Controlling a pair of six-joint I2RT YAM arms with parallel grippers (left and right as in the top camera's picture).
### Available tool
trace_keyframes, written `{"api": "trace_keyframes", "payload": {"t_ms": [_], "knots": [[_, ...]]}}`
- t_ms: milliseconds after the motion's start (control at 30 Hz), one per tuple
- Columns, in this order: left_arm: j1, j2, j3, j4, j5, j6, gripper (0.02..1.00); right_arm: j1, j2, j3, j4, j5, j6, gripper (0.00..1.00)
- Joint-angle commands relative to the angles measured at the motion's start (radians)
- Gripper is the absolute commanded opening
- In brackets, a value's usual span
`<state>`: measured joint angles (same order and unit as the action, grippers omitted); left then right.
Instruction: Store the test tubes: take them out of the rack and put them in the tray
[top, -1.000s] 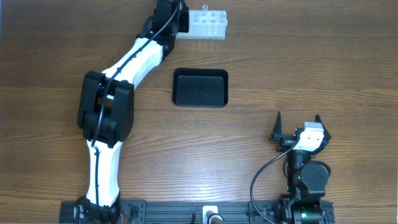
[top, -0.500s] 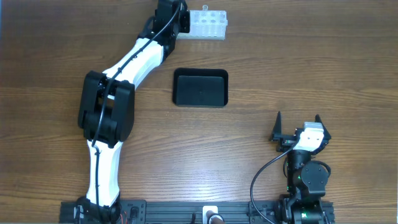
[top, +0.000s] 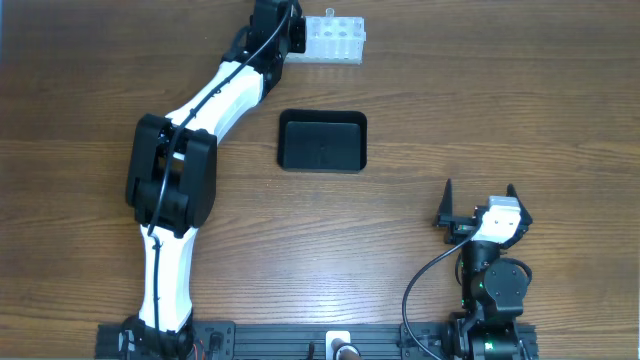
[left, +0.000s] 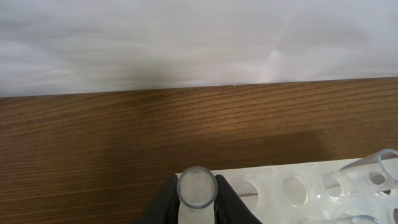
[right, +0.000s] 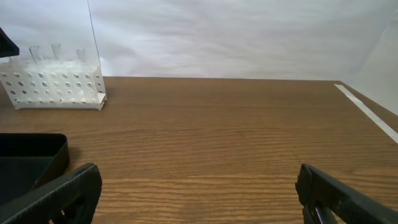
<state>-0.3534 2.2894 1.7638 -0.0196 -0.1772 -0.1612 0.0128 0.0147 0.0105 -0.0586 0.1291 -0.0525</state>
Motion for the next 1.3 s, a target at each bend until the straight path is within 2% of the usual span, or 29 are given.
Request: {"api": "trace_keyframes", "payload": {"t_ms": [33, 533, 700, 967, 1133, 1300], "knots": [[-0.005, 0.022, 0.024, 0.000, -0.011, -0.004, 0.167, 0.001, -0.010, -0.005, -0.002, -0.008, 0.003, 0.993], [-0.024, -0.042, 0.024, 0.006, -0.034, -0.003, 0.165, 0.001, -0.010, -0.005, -0.002, -0.008, 0.003, 0.993], [-0.036, -0.131, 0.024, 0.003, -0.075, 0.002, 0.154, 0.001, -0.010, -0.005, -0.002, -0.008, 0.003, 0.991], [-0.038, -0.317, 0.024, -0.008, -0.079, 0.053, 0.161, 0.001, -0.010, -0.005, -0.002, -0.008, 0.003, 0.991], [-0.045, -0.445, 0.024, -0.116, -0.087, 0.053, 0.152, 0.001, -0.010, -0.005, -0.002, -0.008, 0.003, 0.991], [-0.079, -0.551, 0.024, -0.328, -0.086, 0.041, 0.152, 0.001, -0.010, -0.005, -0.002, -0.008, 0.003, 0.991]]}}
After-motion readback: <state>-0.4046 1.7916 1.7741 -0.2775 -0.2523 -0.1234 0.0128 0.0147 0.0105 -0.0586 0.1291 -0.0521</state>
